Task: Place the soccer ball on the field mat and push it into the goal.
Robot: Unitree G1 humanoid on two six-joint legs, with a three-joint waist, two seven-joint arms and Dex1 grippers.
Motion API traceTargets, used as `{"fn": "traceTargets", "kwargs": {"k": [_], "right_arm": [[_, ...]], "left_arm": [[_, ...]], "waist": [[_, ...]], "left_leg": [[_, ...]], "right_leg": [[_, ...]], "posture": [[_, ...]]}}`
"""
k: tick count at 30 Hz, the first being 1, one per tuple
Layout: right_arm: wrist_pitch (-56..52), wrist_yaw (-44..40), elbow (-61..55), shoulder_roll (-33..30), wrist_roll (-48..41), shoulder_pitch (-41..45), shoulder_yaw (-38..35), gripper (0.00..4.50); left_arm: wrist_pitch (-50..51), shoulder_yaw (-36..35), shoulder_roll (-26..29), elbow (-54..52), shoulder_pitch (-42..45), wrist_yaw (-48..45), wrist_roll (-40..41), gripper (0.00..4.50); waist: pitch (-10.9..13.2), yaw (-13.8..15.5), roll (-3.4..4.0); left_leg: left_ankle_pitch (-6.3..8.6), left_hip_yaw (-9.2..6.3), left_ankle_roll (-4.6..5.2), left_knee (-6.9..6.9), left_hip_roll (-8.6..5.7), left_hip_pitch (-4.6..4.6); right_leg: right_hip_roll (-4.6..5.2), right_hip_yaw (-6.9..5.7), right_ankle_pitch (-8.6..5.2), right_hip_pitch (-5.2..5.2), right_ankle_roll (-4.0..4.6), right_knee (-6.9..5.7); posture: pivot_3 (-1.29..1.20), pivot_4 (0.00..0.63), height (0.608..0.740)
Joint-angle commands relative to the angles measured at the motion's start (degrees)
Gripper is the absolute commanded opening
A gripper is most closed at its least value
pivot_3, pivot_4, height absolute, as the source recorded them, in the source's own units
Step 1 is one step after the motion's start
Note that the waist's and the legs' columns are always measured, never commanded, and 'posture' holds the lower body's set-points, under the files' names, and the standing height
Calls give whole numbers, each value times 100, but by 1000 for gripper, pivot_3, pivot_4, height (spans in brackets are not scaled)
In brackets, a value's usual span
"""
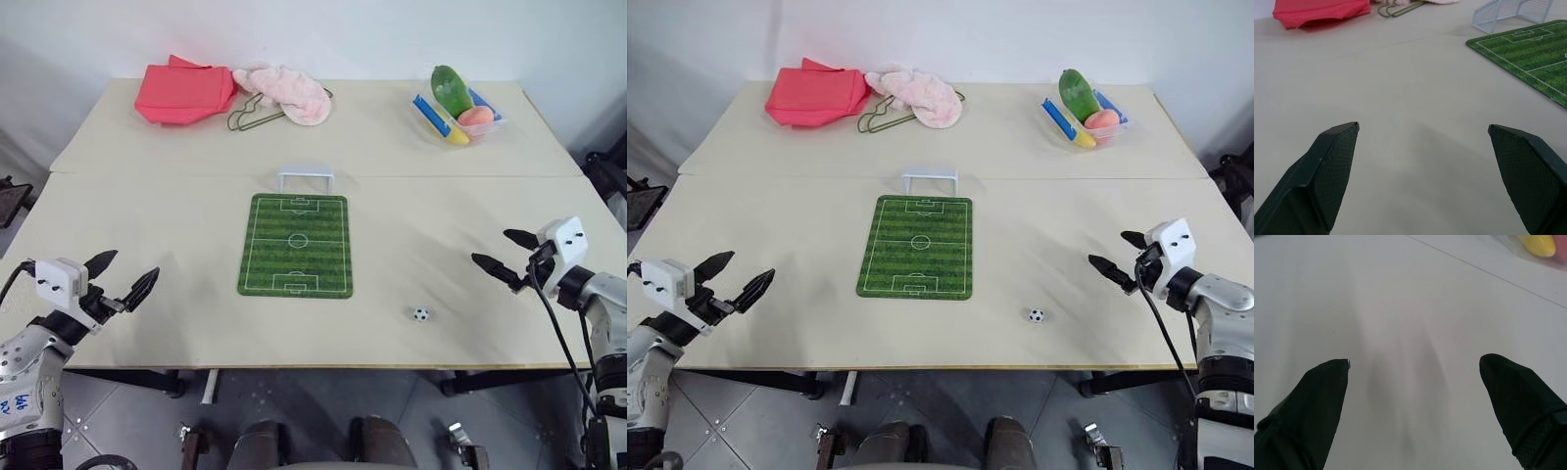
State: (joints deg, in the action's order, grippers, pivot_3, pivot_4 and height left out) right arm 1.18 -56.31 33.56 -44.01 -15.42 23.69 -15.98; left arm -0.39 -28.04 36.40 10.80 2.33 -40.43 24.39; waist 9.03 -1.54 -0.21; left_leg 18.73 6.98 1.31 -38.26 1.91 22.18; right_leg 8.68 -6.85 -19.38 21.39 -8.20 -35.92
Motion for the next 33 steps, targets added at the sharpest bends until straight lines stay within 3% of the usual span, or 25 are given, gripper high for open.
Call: {"fn": "traceTargets", "kwargs": {"k": [1,12,18,24,33], "right_arm": [[-103,97,-398,-60,-171,-117,-174,4473],[-1458,36,-2427,-365,-522,-676,-79,4473],[-2365,-595,-3947,-572,-930,-913,527,4473],[-2174,-1337,-4093,-877,-647,-926,1280,4473],[-1300,-1901,-3384,-902,-158,-846,1748,4473]], "left_arm": [[124,-83,88,-120,147,175,22,4500],[114,82,154,-60,433,-220,81,4500],[-11,494,69,-502,295,-1006,244,4500],[46,785,154,-762,75,-1608,282,4500],[51,701,91,-1012,-290,-1543,276,4500]], "waist": [[0,0,0],[0,5,0],[1,10,-1],[3,11,-5],[6,18,-11]], "left_leg": [[0,0,0,0,0,0],[0,1,0,0,0,0],[0,-1,0,-2,0,0],[0,-1,0,-2,-4,1],[1,-2,1,-6,-3,1]], "right_leg": [[0,0,0,0,0,0],[-1,0,0,1,0,-2],[-2,0,0,1,0,-2],[-1,0,0,1,0,1],[-1,-1,0,-1,0,0]], "posture": [[0,150,740],[0,150,740],[0,150,740],[0,150,740],[0,150,740]]}}
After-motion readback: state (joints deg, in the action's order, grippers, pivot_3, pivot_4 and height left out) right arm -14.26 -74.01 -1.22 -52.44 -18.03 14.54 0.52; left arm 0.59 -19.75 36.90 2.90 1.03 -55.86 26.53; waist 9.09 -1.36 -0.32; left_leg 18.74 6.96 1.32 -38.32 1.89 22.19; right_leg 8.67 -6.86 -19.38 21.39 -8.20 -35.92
